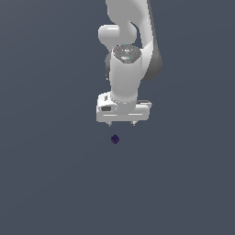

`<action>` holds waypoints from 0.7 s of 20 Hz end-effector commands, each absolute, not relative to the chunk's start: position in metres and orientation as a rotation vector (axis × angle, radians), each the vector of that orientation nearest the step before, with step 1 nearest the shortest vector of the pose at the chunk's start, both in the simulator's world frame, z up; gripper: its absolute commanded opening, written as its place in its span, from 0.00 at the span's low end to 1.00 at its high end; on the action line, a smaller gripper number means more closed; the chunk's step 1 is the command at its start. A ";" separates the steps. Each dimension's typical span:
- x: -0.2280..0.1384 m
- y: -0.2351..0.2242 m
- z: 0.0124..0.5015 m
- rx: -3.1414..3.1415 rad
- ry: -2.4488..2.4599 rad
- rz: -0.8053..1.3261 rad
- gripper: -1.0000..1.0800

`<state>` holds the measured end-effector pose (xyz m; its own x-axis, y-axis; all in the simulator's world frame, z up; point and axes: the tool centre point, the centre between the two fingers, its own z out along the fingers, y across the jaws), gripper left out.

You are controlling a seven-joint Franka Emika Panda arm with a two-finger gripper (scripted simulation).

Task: Pick up the object and move it to a goal position.

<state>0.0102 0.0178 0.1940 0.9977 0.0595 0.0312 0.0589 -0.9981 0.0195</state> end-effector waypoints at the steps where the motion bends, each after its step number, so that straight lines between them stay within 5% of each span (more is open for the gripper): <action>1: 0.010 0.018 0.194 3.120 0.093 0.049 0.96; 14: 0.009 0.011 0.170 3.107 0.285 0.036 0.96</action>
<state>0.0090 0.0120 0.1747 0.9871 0.1587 0.0232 0.1582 -0.9871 0.0230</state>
